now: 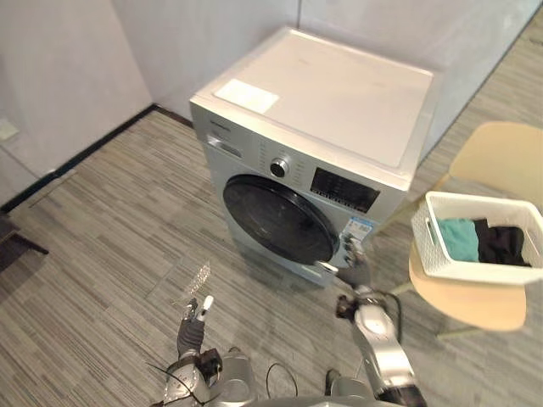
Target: Pick up the laundry basket with both hands and put the clothes into the washing machine.
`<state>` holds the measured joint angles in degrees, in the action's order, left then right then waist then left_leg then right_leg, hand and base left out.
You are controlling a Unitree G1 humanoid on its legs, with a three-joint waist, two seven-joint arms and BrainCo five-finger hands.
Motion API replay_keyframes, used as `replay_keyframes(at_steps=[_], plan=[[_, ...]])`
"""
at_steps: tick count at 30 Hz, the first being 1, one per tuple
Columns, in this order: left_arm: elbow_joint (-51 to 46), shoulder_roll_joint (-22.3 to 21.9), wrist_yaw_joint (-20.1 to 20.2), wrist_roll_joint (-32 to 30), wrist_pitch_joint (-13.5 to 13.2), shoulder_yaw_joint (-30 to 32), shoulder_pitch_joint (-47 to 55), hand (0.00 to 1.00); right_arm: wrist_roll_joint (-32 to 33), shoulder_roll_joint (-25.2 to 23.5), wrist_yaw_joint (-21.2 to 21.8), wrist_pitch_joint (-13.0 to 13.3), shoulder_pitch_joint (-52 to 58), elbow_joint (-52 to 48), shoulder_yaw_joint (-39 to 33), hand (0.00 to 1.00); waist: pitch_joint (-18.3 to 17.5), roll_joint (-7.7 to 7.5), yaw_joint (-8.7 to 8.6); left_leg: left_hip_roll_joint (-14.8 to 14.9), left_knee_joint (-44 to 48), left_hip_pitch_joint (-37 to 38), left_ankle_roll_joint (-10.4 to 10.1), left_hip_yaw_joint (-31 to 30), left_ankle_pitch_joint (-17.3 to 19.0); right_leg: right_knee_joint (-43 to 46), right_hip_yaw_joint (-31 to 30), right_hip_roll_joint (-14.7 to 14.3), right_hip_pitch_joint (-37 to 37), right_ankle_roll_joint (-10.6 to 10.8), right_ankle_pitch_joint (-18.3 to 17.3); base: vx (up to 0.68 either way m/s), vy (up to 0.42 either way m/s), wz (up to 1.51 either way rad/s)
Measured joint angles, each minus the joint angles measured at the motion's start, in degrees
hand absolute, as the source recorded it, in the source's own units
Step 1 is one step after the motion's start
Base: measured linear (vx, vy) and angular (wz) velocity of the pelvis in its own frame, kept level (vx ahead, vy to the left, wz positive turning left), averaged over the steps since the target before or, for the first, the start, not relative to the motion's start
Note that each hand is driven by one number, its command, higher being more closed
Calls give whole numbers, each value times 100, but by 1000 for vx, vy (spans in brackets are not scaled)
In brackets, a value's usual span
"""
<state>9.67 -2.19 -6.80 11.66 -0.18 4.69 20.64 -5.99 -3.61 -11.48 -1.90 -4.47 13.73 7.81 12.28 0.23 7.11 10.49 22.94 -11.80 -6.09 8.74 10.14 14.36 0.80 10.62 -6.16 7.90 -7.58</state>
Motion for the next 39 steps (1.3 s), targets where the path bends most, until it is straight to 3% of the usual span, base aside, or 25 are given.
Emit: replay_keyframes(at_steps=[1, 3, 4, 9, 14, 22, 27, 32, 36, 39], plan=[[-5, 30, -27, 0, -26, -43, -50, 0, -80, 6, -3, -12, -234, 214, 8, 0, 26, -32, 18, -62, -23, -29, 31, 25, -20, -67, 127, 79, -23, 48, 112, -56, 212, -27], [-4, 26, -116, 21, -81, -87, -317, 0, -295, 158, -120, -90, -841, 670, -89, 0, 349, 159, -13, -251, -67, -214, 187, -74, -132, -247, 221, 218, -33, 119, 267, -73, 141, 30], [-4, 26, -134, 61, -138, -140, -353, 0, -350, 211, -169, -102, -986, 820, -130, 0, 426, 182, 12, -278, -100, -251, 204, -70, -165, -271, 225, 244, -65, 133, 278, -82, 72, 23], [-17, 36, -341, 438, -306, -444, -388, 0, -539, 878, -650, -250, -2296, 1419, -631, 0, 986, 229, 1, -367, -485, -666, 193, -60, -614, -260, 241, 251, -672, 177, 498, -86, 10, 2], [-9, -112, -336, 615, -398, -699, -427, 0, -538, 1785, -983, -330, -3548, 2081, -1031, 0, 1207, 330, -2, -358, -900, -849, 157, -59, -929, -268, 238, 199, -1060, 110, 652, -68, -41, -4], [121, -123, -489, 796, -483, -816, -721, 0, -495, 1835, -1593, -618, -3854, 2161, -1327, 0, 1354, 608, -7, -368, -1853, -835, 88, -276, -1622, -441, 531, 121, -1231, 31, 802, -39, -33, 14], [264, -107, -489, 802, -489, -910, -824, 0, -417, 1914, -1562, -618, -4288, 2693, -1359, 0, 1419, 684, 16, -372, -2099, -838, 78, -370, -1831, -454, 566, 100, -1320, 26, 884, -47, -16, 5], [453, -90, -530, 818, -541, -909, -994, 0, 116, 2086, -1297, -577, -4686, 3074, -1048, 0, 1490, 753, 115, -330, -2334, -843, 10, -442, -1991, -631, 625, 25, -1335, -1, 998, -46, -24, 0], [570, -84, -559, 918, -538, -909, -1061, 0, 681, 2342, -1171, -550, -4821, 3347, -492, 0, 1490, 751, 131, -312, -2502, -840, -37, -622, -2122, -639, 759, -11, -1325, -7, 1007, 6, -35, 11], [583, -83, -438, 916, -539, -909, -1066, 0, 1182, 2853, -597, -577, -5036, 3609, 599, 0, 1490, 754, 134, -284, -2510, -858, -63, -742, -2143, -645, 837, -46, -1319, -41, 1032, -20, -52, 1]])
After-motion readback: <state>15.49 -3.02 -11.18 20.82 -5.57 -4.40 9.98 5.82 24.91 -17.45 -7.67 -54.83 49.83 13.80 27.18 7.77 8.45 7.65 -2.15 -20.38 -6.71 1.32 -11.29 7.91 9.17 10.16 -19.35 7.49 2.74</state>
